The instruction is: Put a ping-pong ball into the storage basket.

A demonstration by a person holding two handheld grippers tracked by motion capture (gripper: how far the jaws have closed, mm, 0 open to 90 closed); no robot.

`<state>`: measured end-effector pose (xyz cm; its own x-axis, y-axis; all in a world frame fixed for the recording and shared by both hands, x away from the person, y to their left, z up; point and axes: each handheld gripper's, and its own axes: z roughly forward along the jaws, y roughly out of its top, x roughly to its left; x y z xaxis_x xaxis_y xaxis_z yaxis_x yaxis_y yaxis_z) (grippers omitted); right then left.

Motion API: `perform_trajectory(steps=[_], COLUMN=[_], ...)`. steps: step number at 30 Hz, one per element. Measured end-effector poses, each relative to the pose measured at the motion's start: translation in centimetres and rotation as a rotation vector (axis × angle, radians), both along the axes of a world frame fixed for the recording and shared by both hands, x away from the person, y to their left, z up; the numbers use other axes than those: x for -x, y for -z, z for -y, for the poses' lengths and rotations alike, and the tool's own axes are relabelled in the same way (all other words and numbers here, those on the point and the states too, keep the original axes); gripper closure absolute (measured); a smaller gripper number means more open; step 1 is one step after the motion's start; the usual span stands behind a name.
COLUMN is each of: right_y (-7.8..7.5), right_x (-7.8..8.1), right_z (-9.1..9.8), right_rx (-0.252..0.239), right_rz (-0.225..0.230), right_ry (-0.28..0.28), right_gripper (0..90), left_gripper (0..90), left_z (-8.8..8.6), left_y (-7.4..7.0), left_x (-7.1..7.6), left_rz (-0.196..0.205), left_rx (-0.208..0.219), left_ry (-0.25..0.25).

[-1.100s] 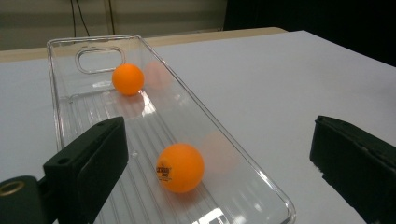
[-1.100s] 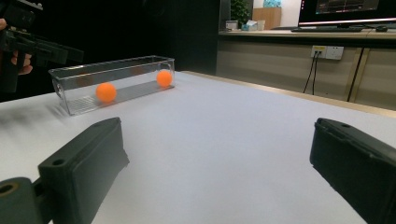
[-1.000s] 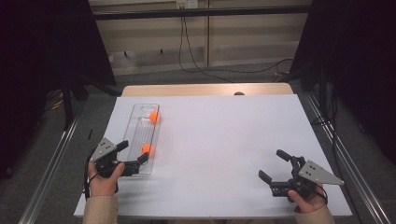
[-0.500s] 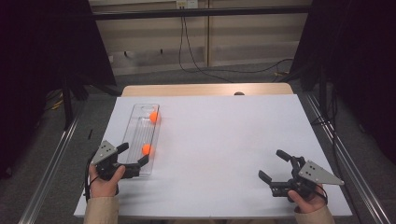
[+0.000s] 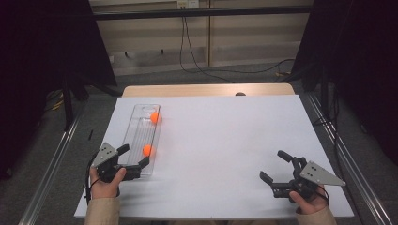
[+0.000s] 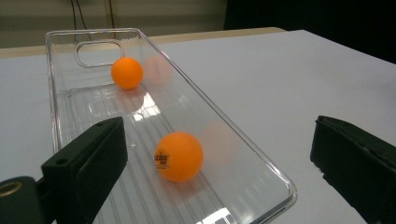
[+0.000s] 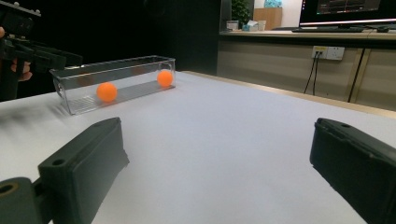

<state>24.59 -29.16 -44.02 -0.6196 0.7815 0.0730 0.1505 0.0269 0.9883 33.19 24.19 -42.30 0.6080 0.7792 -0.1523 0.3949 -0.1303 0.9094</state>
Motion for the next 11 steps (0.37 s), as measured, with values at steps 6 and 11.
perform_trajectory(steps=[6, 11], right_y=[0.01, 0.02], right_x=[-0.01, -0.03], right_z=[-0.03, -0.04], right_rx=[0.001, 0.004], right_rz=[0.001, 0.001], right_ry=[0.000, -0.001], right_gripper=[2.6, 2.6], left_gripper=[3.9, 3.8], left_z=[-0.06, -0.02], left_y=[0.04, 0.06], left_x=[0.04, 0.07], left_rz=[-0.001, -0.002], left_rx=[0.005, 0.005], left_ry=[-0.003, -0.002])
